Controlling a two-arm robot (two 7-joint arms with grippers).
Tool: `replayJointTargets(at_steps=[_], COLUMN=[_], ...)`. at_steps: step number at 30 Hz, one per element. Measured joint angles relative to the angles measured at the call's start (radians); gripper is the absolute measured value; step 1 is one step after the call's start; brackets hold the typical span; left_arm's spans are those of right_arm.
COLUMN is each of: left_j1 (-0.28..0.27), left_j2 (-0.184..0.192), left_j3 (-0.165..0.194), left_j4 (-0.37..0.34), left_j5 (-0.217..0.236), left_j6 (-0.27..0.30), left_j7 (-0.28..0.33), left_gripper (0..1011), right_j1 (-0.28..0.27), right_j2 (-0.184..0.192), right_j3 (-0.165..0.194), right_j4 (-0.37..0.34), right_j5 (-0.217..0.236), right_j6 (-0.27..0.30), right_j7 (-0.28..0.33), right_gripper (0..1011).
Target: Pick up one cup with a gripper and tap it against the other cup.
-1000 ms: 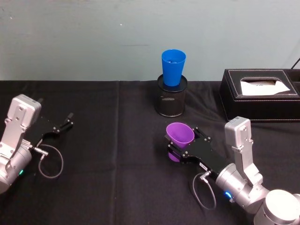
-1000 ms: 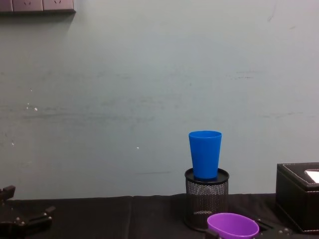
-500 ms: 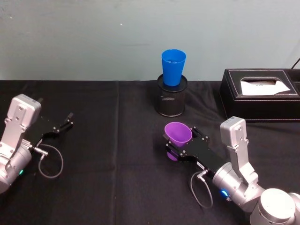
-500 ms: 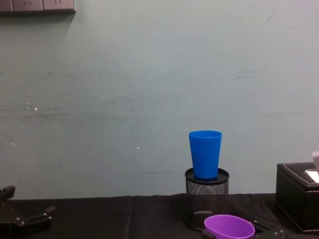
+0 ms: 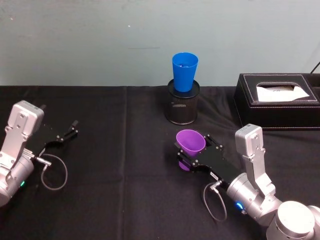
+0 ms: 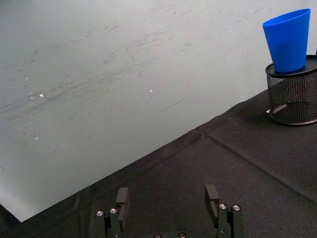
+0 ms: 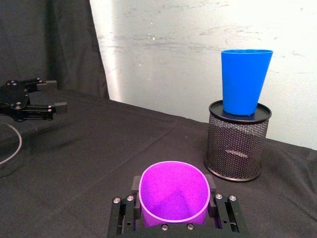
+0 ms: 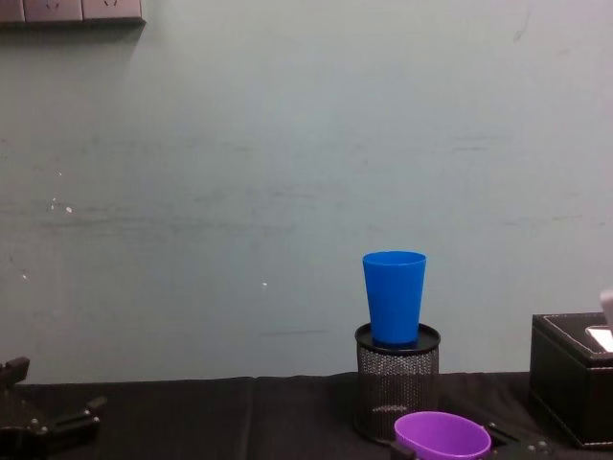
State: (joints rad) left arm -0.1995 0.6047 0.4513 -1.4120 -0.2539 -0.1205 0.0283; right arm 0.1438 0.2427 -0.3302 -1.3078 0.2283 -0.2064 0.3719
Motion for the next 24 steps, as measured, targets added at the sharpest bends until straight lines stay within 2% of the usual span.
replayJointTargets(at_steps=[4, 6, 10, 15, 24], left_j1=[0.0, 0.0, 0.0, 0.0, 0.0], left_j2=[0.0, 0.0, 0.0, 0.0, 0.0], left_j3=[0.0, 0.0, 0.0, 0.0, 0.0], left_j4=[0.0, 0.0, 0.0, 0.0, 0.0], left_j5=[0.0, 0.0, 0.0, 0.0, 0.0], left_j6=[0.0, 0.0, 0.0, 0.0, 0.0], left_j7=[0.0, 0.0, 0.0, 0.0, 0.0], left_gripper=[1000, 1000, 1000, 1000, 1000], right_j1=[0.0, 0.0, 0.0, 0.0, 0.0], right_j2=[0.0, 0.0, 0.001, 0.001, 0.001], right_j3=[0.0, -0.001, -0.001, -0.002, -0.002], right_j4=[0.0, 0.0, 0.0, 0.0, 0.0], right_j5=[0.0, 0.0, 0.0, 0.001, 0.001], right_j6=[0.0, 0.001, 0.001, 0.001, 0.001], right_j7=[0.0, 0.0, 0.0, 0.0, 0.0], right_gripper=[729, 765, 896, 999, 1004])
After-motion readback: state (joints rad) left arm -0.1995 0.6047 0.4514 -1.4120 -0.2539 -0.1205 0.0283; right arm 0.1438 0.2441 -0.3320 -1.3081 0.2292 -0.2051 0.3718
